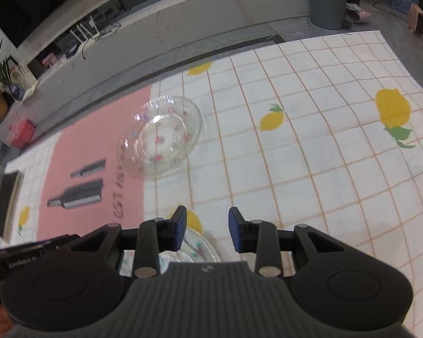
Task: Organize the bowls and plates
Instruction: 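Withdraw both grippers and move them to the clear flowered glass plate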
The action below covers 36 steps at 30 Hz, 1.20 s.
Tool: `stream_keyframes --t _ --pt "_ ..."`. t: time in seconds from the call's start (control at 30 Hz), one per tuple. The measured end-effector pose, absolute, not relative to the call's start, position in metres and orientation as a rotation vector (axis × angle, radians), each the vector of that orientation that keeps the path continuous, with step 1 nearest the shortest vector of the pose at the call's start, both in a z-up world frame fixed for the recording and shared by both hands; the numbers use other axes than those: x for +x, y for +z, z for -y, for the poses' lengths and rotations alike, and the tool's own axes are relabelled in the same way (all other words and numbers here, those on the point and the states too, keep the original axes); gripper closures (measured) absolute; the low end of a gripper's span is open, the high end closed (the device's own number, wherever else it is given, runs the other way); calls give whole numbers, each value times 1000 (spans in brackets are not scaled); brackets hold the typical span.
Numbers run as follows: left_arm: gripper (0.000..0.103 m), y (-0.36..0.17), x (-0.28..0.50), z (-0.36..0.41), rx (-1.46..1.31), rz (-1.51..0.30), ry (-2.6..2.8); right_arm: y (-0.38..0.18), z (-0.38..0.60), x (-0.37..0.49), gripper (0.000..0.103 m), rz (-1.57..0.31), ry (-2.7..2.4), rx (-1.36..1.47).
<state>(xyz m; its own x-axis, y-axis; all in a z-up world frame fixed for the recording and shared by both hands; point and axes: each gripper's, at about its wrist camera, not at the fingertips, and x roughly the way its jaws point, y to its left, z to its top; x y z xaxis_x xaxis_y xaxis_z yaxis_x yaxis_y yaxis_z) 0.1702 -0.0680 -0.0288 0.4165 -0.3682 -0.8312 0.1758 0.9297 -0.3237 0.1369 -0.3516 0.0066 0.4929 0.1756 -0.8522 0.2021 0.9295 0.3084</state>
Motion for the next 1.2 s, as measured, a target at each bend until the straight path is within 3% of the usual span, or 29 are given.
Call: stream_keyframes --t 0.33,0.43,0.5,0.63,0.77,0.83,0.9,1.0,1.2 --pt "66 -26 179 35 -216 -1035 -299 2 328 183 57 -1024 63 448" --pt "58 -29 177 29 -211 -1018 -279 -3 332 191 56 -1040 64 444" --pt "46 -33 173 27 -216 -1007 -272 -6 342 197 54 -1040 64 466" --pt "38 -43 170 28 -185 -948 -289 -11 363 204 29 -1019 48 541" --pt "31 -44 177 31 -171 -892 -302 -18 380 210 21 -984 28 636" --pt "26 -42 189 34 -196 -904 -335 -23 384 211 12 -961 50 660" --pt "17 -38 202 42 -177 -923 -350 -28 386 211 11 -915 81 660" --pt "16 -34 218 58 -106 -937 -357 -35 392 207 3 -834 22 654" --pt "16 -37 260 71 -193 -1059 -328 -48 393 216 3 -785 58 618"
